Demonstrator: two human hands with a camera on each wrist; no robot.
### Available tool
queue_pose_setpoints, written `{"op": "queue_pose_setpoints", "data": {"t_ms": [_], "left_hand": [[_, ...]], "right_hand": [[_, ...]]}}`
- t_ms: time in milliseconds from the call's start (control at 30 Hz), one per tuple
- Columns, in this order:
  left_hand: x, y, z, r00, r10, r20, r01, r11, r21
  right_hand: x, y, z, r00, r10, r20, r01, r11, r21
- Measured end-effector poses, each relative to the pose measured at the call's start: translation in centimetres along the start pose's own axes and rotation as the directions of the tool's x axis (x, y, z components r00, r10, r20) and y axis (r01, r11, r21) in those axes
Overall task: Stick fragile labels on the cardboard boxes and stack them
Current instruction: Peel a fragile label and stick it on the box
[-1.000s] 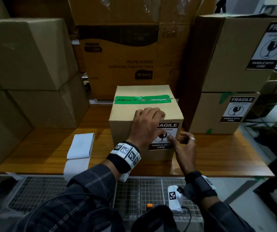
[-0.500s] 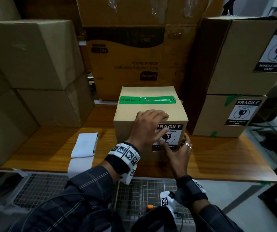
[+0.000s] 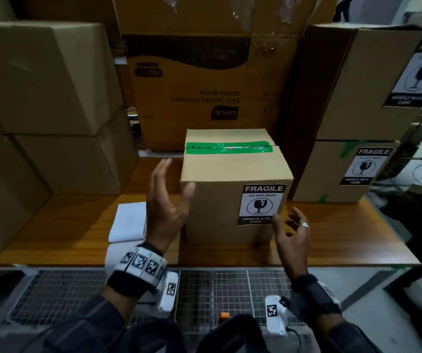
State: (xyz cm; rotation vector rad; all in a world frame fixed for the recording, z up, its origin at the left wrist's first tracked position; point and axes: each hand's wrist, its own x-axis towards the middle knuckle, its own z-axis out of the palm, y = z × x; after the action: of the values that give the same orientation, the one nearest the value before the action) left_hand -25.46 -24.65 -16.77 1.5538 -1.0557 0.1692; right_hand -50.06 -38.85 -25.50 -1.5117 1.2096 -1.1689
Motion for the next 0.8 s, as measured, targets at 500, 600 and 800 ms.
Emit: {"op": "queue_pose_setpoints", "data": {"t_ms": [500,600,800], "left_hand": [[-1.0,-4.2,0.5,0.857,-0.137,0.496,0.321,0.896,-0.307],[-1.3,-3.4,0.1,0.85,-0.035,0.526,0.242,0.912,-0.331],[-3.1,-1.4,1.3,0.834,0.138,0.534,0.089,0.922,-0.377]], "right_hand": [[0.7,-5.3,0.8,0.994,-0.068,0.089,0.044,0.966,0.253],[-0.7,-6.9,-0.6,0.997,-0.07,0.041,0.054,0.953,0.298],[-2.8,-7.4,-4.6,0.979,-0.052,-0.197,0.111,0.946,0.305]]}}
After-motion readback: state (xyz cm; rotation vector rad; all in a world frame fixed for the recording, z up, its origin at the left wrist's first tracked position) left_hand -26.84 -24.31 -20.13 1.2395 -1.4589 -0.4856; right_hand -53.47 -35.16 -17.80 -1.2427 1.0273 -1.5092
